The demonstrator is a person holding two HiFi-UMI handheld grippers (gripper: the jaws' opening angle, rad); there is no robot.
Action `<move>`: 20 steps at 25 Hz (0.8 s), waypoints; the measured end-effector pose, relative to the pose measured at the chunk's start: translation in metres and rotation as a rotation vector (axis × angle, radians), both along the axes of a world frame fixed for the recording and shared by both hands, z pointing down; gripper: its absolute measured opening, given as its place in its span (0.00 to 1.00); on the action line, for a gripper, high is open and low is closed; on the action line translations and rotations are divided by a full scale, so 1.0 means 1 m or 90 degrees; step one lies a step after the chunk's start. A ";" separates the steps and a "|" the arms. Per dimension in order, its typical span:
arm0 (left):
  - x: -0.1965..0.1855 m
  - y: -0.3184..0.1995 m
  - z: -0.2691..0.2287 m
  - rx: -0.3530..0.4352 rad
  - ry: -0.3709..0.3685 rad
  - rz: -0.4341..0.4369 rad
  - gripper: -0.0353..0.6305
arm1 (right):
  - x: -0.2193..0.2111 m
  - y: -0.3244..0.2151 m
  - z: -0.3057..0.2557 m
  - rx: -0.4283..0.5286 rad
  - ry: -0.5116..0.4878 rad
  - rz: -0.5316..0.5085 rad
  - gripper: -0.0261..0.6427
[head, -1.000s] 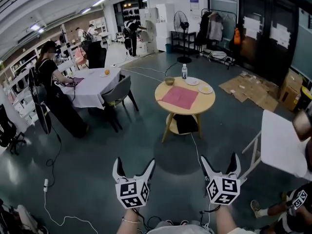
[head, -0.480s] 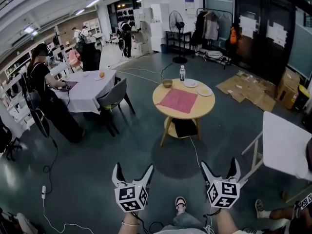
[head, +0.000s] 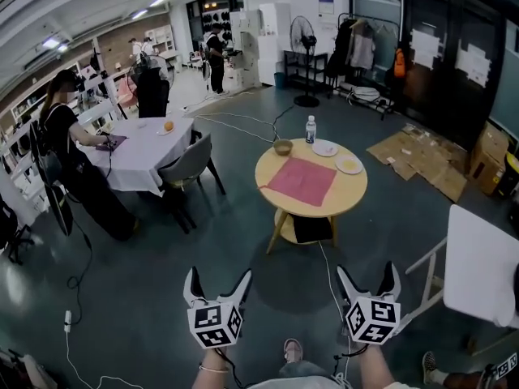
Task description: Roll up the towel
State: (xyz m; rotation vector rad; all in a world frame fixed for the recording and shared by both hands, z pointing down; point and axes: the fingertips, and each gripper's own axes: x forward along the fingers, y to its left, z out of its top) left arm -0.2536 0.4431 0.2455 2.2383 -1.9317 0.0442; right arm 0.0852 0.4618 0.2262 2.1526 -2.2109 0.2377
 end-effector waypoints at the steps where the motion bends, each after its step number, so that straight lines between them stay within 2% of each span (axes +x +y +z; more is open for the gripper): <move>1: 0.000 -0.015 -0.002 0.002 0.002 -0.004 0.92 | 0.002 -0.014 -0.001 -0.001 0.001 -0.002 0.92; 12: 0.032 -0.148 0.006 -0.018 0.017 -0.007 0.92 | 0.035 -0.144 0.003 -0.022 0.002 -0.007 0.91; 20: 0.056 -0.211 0.015 -0.031 0.008 0.015 0.92 | 0.049 -0.204 0.016 -0.027 -0.020 0.003 0.91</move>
